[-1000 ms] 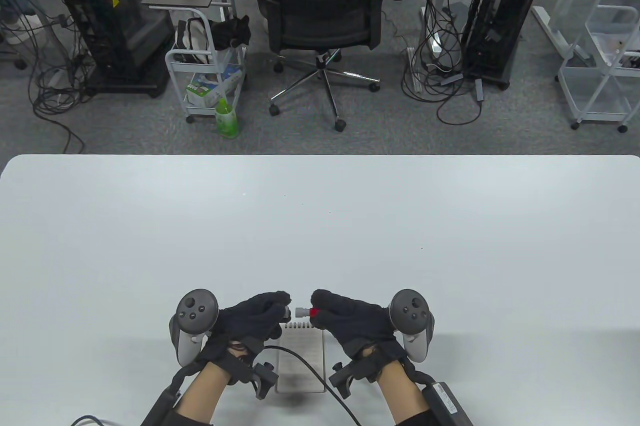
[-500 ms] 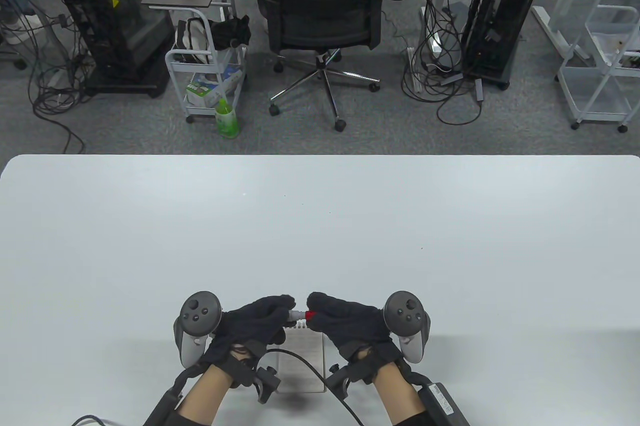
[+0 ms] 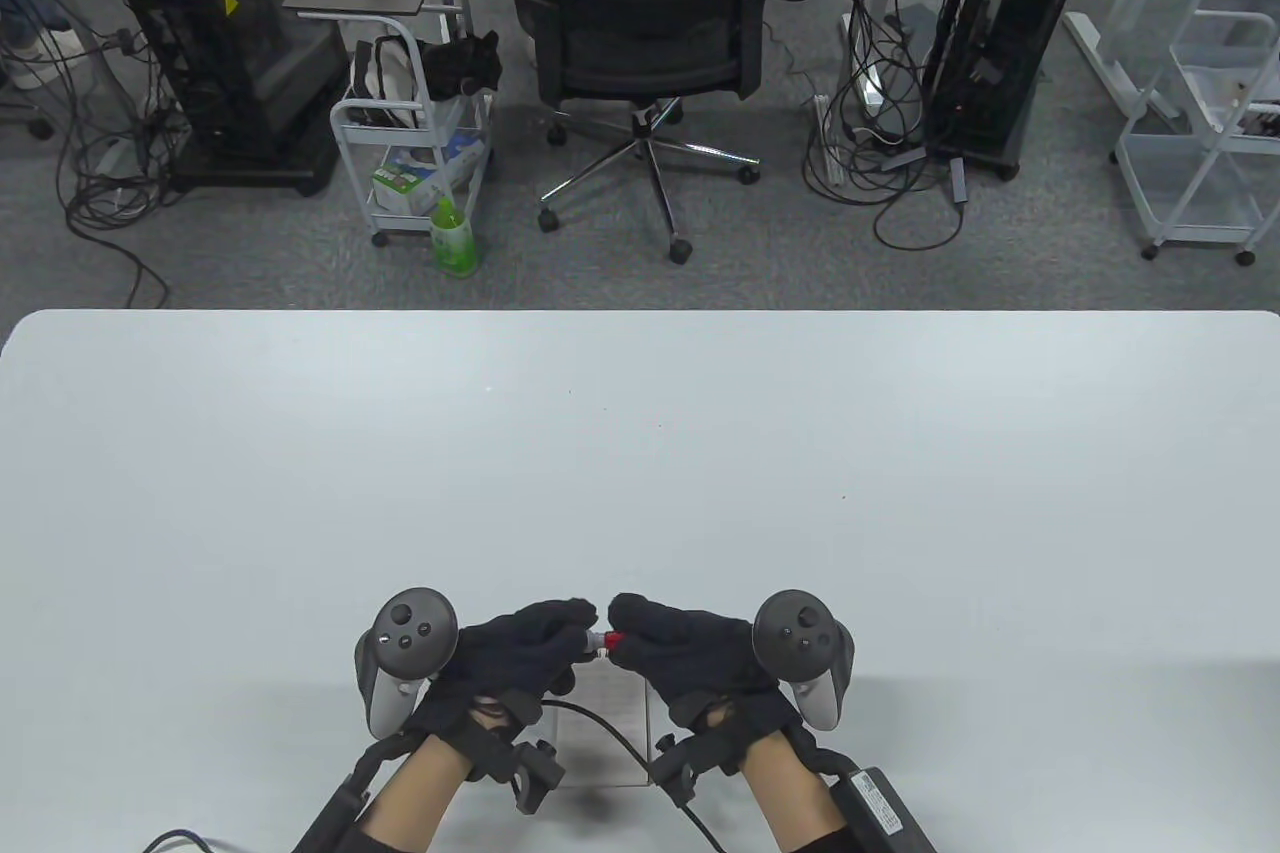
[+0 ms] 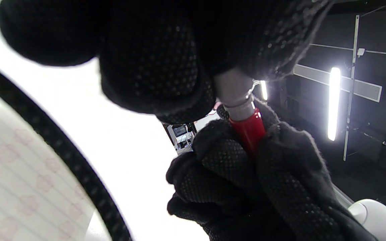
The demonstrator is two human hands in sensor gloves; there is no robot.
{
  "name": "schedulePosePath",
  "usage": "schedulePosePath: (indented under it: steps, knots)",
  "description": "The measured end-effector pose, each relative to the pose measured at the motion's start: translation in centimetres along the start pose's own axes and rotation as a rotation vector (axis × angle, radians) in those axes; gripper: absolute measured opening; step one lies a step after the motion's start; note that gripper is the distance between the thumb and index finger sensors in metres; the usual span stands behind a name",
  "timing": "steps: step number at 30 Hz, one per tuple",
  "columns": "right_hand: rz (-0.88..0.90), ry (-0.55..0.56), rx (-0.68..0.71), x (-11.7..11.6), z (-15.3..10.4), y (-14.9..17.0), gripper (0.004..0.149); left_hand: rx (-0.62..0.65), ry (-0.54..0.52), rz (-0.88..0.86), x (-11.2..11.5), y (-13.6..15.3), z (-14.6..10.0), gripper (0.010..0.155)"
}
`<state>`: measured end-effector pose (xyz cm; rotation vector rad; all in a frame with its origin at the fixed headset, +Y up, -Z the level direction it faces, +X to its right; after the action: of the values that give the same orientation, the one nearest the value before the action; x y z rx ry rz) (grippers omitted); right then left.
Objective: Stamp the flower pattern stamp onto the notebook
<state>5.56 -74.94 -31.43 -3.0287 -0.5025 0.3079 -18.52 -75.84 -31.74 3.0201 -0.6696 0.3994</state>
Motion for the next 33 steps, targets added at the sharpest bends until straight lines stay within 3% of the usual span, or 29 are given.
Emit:
schedulePosePath:
  steps: [6,10,15,20,29,33]
  knots:
    - [0.032,-0.016,-0.013,-0.2,0.0,0.1,0.047,0.068,0.035,0.083,-0.4,-0.4,-0.2,0.051]
    - [0.034,-0.014,-0.024,-0.1,0.0,0.2,0.047,0.096,-0.021,0.139,-2.2,-0.6,-0.9,0.055]
    - [0.019,0.006,-0.043,0.5,0.1,0.5,0.047,0.131,-0.102,0.327,-4.5,-0.8,-1.9,0.056]
    - [-0.04,0.04,-0.043,1.6,0.1,0.2,0.047,0.132,-0.179,0.655,-5.1,-1.3,-2.5,0.058]
    - [-0.243,0.188,-0.101,6.7,1.0,-0.9,0.047,0.111,-0.16,0.786,-4.1,-0.7,-2.1,0.059]
    - [-0.468,0.245,-0.153,10.1,1.3,-1.5,0.047,0.113,-0.162,0.82,-4.5,-0.6,-2.4,0.059]
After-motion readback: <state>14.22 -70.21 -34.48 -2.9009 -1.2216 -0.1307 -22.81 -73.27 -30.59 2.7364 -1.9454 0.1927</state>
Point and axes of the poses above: the tracker on the back of each hand, its own y axis roughly to the little-finger side, its own z axis roughly from the wrist to the fingertips, x = y × z, the point moved 3 cm from there along z, roughly from the wrist to the fingertips, and after that the axes turned 9 degrees about -x, right-handed, at the moved point
